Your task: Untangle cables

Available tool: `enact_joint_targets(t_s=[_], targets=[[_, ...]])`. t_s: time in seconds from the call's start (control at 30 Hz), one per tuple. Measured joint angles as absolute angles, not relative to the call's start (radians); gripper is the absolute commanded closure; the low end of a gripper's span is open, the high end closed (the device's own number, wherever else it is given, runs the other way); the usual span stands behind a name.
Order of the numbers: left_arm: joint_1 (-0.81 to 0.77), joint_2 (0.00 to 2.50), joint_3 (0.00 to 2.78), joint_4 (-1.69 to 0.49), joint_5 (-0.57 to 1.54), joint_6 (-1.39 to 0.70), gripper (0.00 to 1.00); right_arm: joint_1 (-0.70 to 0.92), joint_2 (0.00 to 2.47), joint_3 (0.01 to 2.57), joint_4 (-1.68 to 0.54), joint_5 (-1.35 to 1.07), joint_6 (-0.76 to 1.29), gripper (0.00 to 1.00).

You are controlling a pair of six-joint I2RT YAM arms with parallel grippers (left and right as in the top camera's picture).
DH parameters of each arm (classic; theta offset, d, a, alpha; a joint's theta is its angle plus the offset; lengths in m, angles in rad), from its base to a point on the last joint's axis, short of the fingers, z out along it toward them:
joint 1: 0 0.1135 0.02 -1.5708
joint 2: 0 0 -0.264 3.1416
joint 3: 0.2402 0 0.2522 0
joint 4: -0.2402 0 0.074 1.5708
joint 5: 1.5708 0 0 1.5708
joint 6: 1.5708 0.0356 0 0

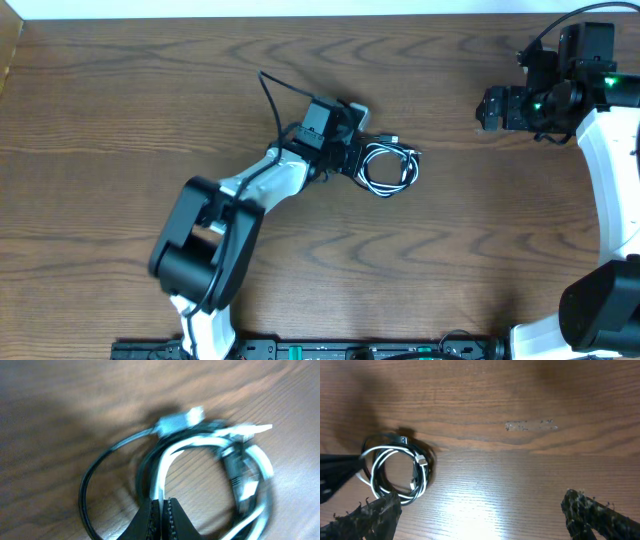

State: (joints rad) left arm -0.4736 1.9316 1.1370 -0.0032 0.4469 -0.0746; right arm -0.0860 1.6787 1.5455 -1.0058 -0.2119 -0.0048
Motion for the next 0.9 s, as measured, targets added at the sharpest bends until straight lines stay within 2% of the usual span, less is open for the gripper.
enact_joint_targets(t_s=[0.33, 0.63, 0.9], targets=[[-0.464, 1.65, 1.137, -0.002, 0.447, -0.075, 0.93, -0.086, 1.679, 1.546, -1.028, -0.21, -0.005, 0.02], [-0.427, 1.53, 1.137, -0.004, 0.447, -0.079, 0.92, -0.086, 1.679, 1.484, -1.004, -0.221, -0.006, 0.02], [-0.396, 1.442, 1.137, -0.004, 0.447, -0.081, 0.92, -0.065, 1.679, 1.391, -0.996, -0.35, -0.008, 0.02]])
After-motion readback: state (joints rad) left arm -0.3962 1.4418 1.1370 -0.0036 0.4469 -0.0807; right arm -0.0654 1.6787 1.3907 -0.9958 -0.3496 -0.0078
